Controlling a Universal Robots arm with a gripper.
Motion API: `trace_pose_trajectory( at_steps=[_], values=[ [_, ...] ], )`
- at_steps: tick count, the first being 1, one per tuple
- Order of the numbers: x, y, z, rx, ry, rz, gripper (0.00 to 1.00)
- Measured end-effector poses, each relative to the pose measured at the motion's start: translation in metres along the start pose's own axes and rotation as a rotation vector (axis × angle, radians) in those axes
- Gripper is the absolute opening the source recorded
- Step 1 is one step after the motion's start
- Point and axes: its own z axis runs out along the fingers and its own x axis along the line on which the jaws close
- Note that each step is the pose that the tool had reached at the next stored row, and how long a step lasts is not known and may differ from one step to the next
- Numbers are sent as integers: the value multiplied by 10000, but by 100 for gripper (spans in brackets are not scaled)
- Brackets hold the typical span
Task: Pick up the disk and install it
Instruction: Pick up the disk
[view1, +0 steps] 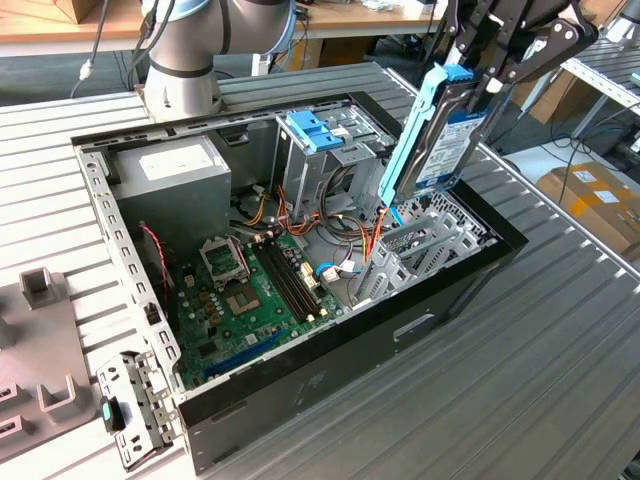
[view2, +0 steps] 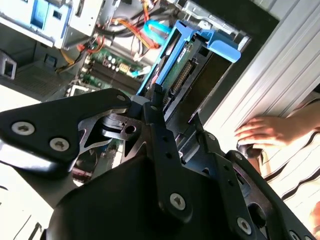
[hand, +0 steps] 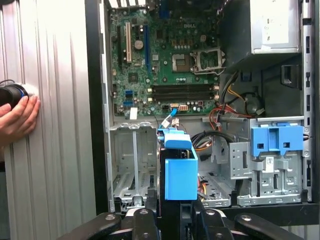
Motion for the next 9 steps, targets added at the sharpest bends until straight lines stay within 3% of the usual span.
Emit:
trace_pose_trajectory(
  at_steps=[1, 2, 3, 7, 9],
  values=[
    [0, -1, 2, -134, 6, 2, 35],
    [1, -2, 4, -341, 14, 4, 35],
    [0, -3, 4, -464, 22, 6, 35],
    [0, -3, 4, -508, 24, 7, 35],
    [0, -3, 4, -494, 24, 6, 35]
  ],
)
